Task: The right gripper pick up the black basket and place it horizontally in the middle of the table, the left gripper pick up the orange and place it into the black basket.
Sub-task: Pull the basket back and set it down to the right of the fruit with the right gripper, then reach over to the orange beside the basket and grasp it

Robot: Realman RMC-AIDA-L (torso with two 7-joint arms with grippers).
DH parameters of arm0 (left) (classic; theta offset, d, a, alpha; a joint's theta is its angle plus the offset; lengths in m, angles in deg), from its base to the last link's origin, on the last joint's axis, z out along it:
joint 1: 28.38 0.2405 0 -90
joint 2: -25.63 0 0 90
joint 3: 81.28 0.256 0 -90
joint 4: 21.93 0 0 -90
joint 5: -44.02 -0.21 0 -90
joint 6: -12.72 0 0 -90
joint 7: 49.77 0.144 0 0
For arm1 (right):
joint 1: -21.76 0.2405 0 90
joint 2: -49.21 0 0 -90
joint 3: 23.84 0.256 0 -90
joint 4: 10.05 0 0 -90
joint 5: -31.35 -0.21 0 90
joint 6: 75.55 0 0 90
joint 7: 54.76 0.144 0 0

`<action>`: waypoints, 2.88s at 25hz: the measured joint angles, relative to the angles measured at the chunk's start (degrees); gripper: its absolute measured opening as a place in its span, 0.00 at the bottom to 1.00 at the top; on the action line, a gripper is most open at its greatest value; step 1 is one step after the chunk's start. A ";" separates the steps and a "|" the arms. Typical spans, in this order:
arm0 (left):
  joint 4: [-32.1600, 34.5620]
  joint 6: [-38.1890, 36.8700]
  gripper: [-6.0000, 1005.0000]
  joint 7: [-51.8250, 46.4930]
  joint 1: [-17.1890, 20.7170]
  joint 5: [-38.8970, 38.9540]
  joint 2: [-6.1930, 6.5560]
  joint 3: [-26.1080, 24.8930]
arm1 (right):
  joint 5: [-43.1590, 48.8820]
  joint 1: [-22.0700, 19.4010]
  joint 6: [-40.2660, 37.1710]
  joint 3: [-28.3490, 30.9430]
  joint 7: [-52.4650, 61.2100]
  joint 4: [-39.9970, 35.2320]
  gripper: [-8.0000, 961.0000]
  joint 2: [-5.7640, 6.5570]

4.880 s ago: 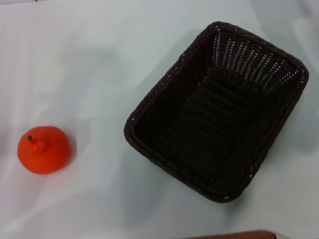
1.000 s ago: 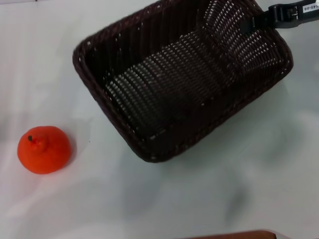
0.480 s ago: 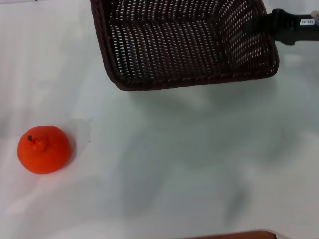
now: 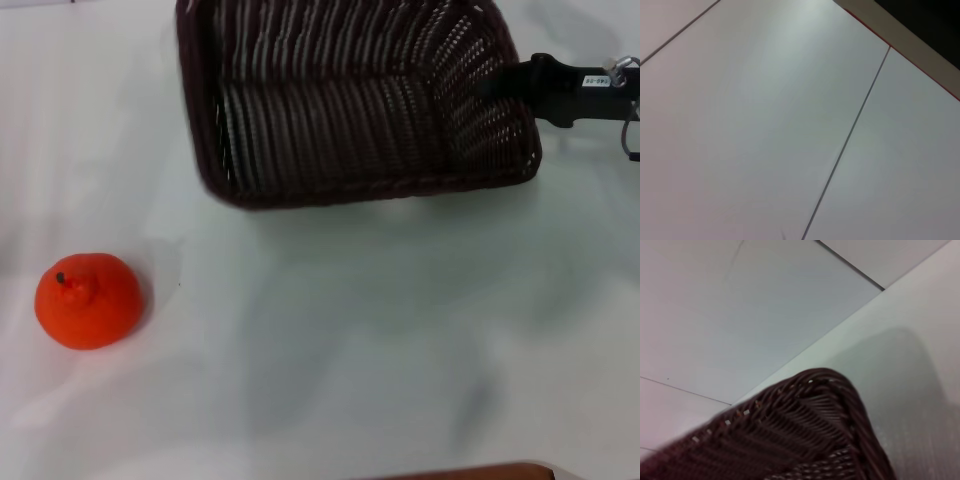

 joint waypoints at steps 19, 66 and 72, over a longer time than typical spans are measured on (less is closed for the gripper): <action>-0.09 -0.18 0.85 0.00 0.10 0.16 0.00 -0.26 | -0.12 -0.24 -1.86 0.91 -0.60 0.24 0.73 -0.78; 0.20 -0.88 0.86 -0.35 -0.36 0.16 -0.08 -0.05 | -1.23 1.39 -1.12 -3.45 -1.64 -0.17 0.57 1.87; -4.49 -0.73 0.86 -1.51 1.76 -2.04 1.08 7.41 | -11.68 -2.64 0.83 -2.63 -2.52 -1.90 0.82 3.67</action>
